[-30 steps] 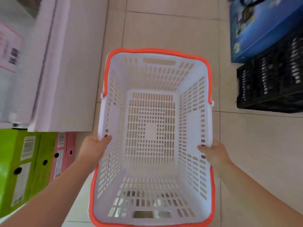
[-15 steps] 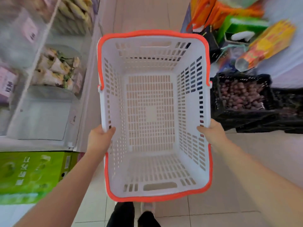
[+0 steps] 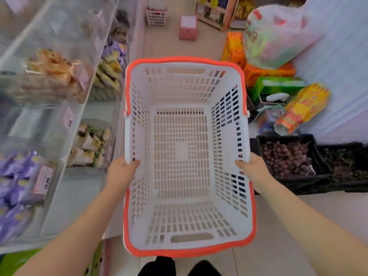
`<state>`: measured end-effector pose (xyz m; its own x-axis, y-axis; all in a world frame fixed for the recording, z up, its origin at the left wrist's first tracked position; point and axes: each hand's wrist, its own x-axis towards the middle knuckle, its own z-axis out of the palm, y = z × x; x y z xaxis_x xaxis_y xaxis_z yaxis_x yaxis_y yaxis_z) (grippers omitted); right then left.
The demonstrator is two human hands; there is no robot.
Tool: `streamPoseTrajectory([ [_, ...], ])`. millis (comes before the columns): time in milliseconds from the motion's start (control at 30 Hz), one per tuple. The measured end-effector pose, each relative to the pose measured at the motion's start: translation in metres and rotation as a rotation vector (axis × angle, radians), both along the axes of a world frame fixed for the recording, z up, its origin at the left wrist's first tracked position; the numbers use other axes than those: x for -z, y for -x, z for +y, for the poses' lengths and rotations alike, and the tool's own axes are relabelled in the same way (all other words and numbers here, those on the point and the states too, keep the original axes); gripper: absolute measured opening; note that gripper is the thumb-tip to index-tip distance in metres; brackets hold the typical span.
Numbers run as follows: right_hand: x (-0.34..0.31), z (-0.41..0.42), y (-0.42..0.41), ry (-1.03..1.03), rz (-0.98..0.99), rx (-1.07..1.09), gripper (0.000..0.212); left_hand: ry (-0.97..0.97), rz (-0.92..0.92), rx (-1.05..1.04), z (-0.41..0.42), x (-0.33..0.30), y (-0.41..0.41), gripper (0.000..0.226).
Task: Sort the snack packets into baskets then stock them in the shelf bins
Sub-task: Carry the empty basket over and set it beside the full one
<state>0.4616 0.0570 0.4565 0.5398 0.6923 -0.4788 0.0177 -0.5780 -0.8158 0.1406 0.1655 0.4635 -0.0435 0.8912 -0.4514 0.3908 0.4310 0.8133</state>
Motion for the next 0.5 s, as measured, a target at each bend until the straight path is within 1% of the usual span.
streamPoseTrajectory([
  [67, -0.001, 0.030, -0.007, -0.014, 0.008, -0.008, 0.028, 0.009, -0.007, -0.001, 0.023, -0.005, -0.004, 0.008],
  [167, -0.003, 0.074, -0.021, -0.024, 0.000, -0.005, 0.023, 0.015, -0.030, -0.014, 0.059, -0.011, -0.017, 0.009],
  [267, -0.005, 0.124, -0.041, -0.017, 0.028, 0.025, 0.017, 0.030, -0.026, -0.015, 0.103, -0.014, -0.035, 0.004],
  [367, -0.004, 0.172, -0.066, -0.016, 0.046, 0.033, 0.018, 0.036, 0.014, -0.036, 0.152, -0.015, -0.060, 0.022],
  [433, -0.004, 0.204, -0.082, -0.019, 0.056, 0.021, 0.020, 0.020, 0.025, -0.054, 0.183, -0.016, -0.080, 0.025],
  [500, -0.006, 0.238, -0.101, -0.003, 0.054, -0.003, 0.019, 0.016, 0.031, -0.072, 0.213, -0.019, -0.100, 0.022],
])
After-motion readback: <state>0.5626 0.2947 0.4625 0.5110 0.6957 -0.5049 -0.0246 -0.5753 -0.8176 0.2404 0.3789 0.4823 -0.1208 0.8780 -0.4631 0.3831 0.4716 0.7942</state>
